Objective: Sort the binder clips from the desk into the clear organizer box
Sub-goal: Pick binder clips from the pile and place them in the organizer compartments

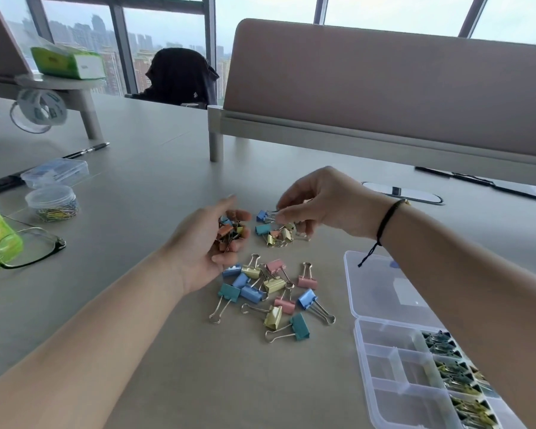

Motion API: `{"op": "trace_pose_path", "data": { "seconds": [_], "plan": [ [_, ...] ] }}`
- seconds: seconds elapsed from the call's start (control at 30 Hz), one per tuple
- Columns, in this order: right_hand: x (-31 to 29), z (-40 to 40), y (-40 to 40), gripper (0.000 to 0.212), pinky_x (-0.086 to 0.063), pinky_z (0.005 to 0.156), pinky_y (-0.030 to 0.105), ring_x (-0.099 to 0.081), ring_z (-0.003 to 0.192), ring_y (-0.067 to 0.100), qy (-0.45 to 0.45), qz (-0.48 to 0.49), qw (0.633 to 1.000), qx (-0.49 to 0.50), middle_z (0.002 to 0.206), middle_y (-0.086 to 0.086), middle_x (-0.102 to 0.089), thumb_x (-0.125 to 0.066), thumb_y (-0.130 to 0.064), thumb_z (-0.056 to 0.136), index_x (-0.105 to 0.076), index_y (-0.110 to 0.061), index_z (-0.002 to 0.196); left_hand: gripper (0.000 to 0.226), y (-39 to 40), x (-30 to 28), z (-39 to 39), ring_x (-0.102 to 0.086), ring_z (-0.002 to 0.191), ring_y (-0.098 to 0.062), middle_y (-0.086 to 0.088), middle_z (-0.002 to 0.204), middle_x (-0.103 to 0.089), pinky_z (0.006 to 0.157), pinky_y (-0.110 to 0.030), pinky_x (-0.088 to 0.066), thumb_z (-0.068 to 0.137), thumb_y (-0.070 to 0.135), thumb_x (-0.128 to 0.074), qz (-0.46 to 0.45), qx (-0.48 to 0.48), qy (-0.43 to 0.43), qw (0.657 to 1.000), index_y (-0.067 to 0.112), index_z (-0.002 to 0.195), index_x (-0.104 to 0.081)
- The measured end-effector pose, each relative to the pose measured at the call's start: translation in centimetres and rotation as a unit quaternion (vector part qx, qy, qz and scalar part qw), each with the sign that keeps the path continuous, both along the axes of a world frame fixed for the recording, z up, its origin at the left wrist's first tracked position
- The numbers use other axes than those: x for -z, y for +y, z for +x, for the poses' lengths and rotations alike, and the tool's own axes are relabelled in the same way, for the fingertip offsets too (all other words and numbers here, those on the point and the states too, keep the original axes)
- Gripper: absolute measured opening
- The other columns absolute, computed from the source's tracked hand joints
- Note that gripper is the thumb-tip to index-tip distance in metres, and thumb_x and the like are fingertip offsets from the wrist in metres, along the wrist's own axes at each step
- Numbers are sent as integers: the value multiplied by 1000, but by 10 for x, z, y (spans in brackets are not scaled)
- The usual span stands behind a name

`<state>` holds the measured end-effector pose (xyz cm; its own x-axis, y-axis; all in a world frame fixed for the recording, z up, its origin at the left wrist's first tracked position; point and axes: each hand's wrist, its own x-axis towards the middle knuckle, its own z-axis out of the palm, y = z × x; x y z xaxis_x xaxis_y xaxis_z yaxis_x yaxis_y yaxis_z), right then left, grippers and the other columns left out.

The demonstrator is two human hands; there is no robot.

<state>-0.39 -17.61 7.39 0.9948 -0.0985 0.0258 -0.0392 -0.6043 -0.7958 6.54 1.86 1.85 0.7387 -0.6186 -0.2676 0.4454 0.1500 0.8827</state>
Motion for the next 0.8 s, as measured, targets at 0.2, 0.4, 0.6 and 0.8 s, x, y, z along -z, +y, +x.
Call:
{"op": "trace_pose_path", "data": {
  "seconds": [0.2,0.4,0.6,0.8],
  "plan": [
    [-5,15,46,26,-57,56,24,-74,61,21,-8,-7,999,-44,71,5,-74,-84,-18,76,-72,-8,96,50,1,-1,-2,-45,50,-13,-14,76,-60,29,-12,-22,100,46,-37,-75,98,84,989,4,93,-61],
    [-19,18,42,16,-62,72,30,-75,73,21,-33,81,996,-6,80,12,-76,-76,-20,85,-73,-6,92,29,4,-1,7,-47,46,-12,-10,69,-53,25,-13,-27,99,29,-38,-124,43,178,975,6,92,-56],
    [15,21,8,22,-59,61,26,-69,71,13,21,-152,986,62,91,2,-74,-80,-30,81,-74,-18,99,28,8,1,15,-46,42,-8,-2,64,-48,25,-13,-25,96,32,-48,-141,-21,184,973,14,75,-53],
    [43,13,1,37,-52,76,29,-63,87,11,51,-261,963,35,95,-7,-68,-83,-53,67,-74,-34,98,28,9,3,19,-41,39,-7,0,60,-47,26,-11,-20,95,32,-49,-120,-36,165,978,17,72,-52]
  ]
}}
